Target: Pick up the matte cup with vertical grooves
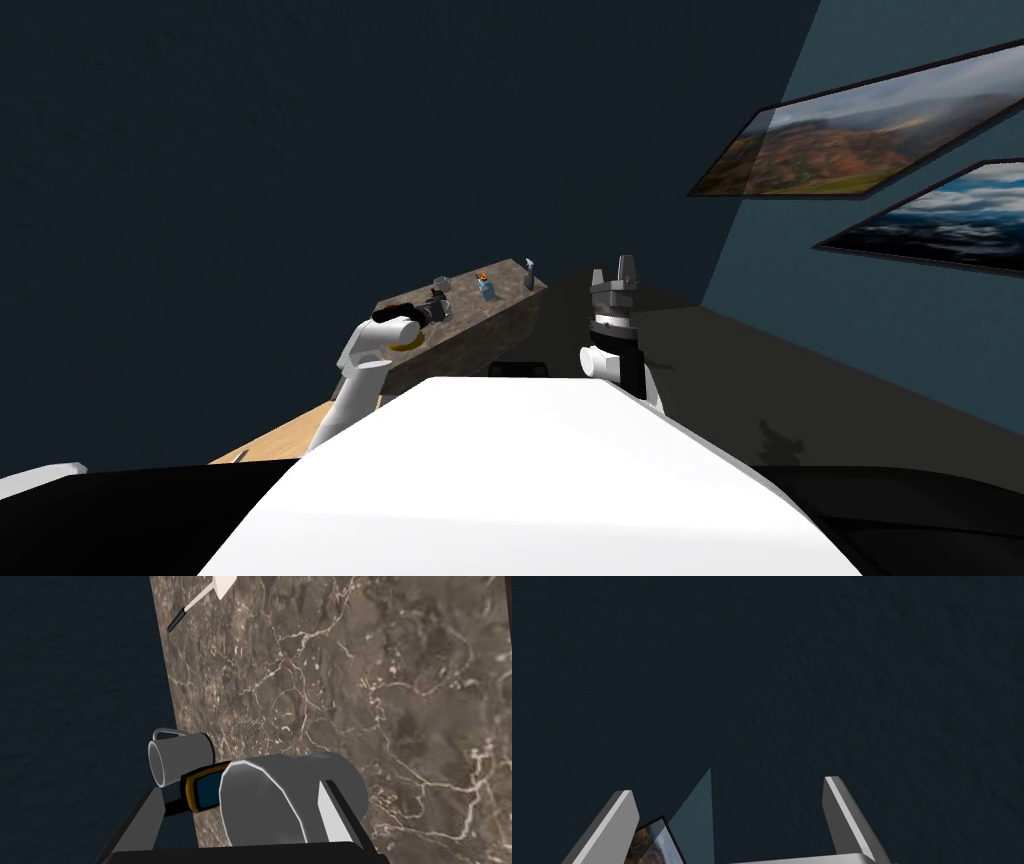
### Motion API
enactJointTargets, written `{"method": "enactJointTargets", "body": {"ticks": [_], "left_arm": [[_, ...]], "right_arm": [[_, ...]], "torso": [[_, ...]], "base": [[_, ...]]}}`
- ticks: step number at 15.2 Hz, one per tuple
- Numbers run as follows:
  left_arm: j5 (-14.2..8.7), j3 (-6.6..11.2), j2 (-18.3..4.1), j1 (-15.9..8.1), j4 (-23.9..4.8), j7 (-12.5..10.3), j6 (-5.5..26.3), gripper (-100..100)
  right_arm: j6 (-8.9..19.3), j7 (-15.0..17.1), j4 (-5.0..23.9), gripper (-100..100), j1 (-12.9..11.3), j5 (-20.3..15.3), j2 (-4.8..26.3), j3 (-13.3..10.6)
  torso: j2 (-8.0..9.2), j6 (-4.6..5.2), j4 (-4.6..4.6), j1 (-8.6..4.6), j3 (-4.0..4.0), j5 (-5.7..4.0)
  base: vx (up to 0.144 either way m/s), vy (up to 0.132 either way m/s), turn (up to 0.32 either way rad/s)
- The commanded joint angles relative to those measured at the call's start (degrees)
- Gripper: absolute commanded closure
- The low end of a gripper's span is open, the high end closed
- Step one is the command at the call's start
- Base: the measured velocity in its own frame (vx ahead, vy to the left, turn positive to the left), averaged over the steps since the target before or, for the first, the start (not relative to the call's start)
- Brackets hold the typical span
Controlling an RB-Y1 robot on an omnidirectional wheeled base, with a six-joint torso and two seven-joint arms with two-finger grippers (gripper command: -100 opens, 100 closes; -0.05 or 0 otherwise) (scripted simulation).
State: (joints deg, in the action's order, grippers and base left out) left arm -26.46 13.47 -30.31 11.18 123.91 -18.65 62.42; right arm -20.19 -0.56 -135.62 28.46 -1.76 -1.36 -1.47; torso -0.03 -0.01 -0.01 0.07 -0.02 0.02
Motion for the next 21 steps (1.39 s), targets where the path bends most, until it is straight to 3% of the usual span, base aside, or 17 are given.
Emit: {"method": "enactJointTargets", "body": {"ticks": [1, 5, 12, 21], "left_arm": [[-0.2, 0.16, -0.1, 0.2, -0.1, 0.0, 1.8, -100], [-2.1, 1.69, -1.4, -1.6, -1.3, -1.5, 7.3, -100], [-3.0, 2.42, -2.0, -2.4, -1.9, -2.2, 13.8, -100], [-5.3, 4.44, -3.7, -4.7, -3.6, -4.2, 24.5, -100]], "right_arm": [[0.0, 0.0, 0.0, 0, 0.0, 0.0, 0.0, 0.0], [0.0, 0.0, 0.0, 0, 0.0, 0.0, 0.0, 0.0], [0.0, 0.0, 0.0, 0, 0.0, 0.0, 0.0, 0.0], [0.0, 0.0, 0.0, 0, 0.0, 0.0, 0.0, 0.0]], "torso": [[0.0, 0.0, 0.0, 0.0, 0.0, 0.0], [0.0, 0.0, 0.0, -0.01, 0.0, 0.0], [-0.01, 0.0, 0.0, -0.01, 0.0, 0.0], [-0.01, 0.01, 0.0, 0.02, -0.01, 0.0]], "base": [[0.0, 0.009, 0.003], [0.003, 0.014, -0.09], [0.004, 0.014, -0.052], [0.004, 0.018, -0.07]]}}
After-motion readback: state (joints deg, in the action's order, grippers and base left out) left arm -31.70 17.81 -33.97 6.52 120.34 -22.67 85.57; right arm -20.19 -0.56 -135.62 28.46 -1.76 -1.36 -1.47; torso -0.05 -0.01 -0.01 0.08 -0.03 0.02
